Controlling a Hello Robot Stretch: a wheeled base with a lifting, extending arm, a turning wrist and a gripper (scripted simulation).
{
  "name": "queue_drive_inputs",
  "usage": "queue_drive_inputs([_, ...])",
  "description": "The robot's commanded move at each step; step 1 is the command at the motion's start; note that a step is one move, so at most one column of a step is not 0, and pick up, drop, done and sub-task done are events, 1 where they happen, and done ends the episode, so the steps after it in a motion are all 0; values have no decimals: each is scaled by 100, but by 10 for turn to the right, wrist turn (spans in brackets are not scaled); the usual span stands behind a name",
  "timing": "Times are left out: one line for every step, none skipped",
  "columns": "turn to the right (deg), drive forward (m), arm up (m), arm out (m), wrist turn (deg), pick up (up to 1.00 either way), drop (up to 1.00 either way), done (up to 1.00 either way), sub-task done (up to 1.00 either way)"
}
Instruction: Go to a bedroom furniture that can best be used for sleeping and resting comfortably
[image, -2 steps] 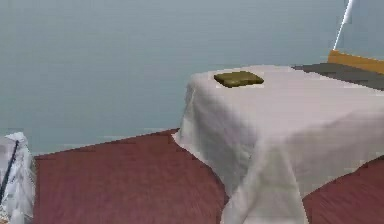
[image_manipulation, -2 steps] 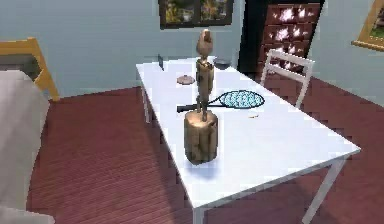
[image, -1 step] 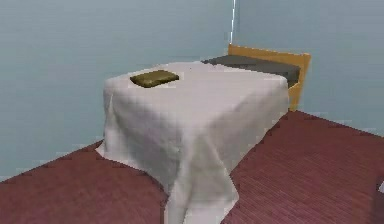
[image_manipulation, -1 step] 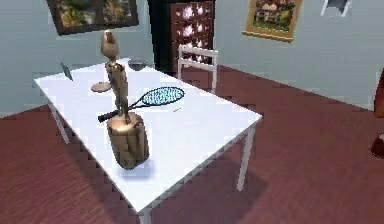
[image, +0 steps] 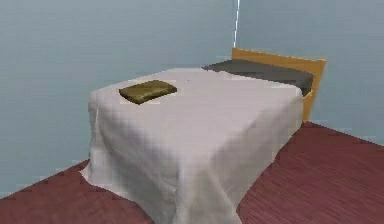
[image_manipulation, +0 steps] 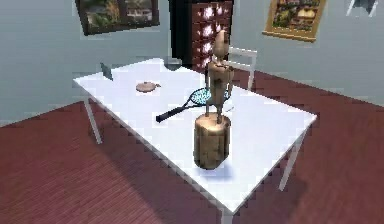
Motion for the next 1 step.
queue_drive_inputs([0, 0, 0, 0, 0, 0, 0, 100, 0])
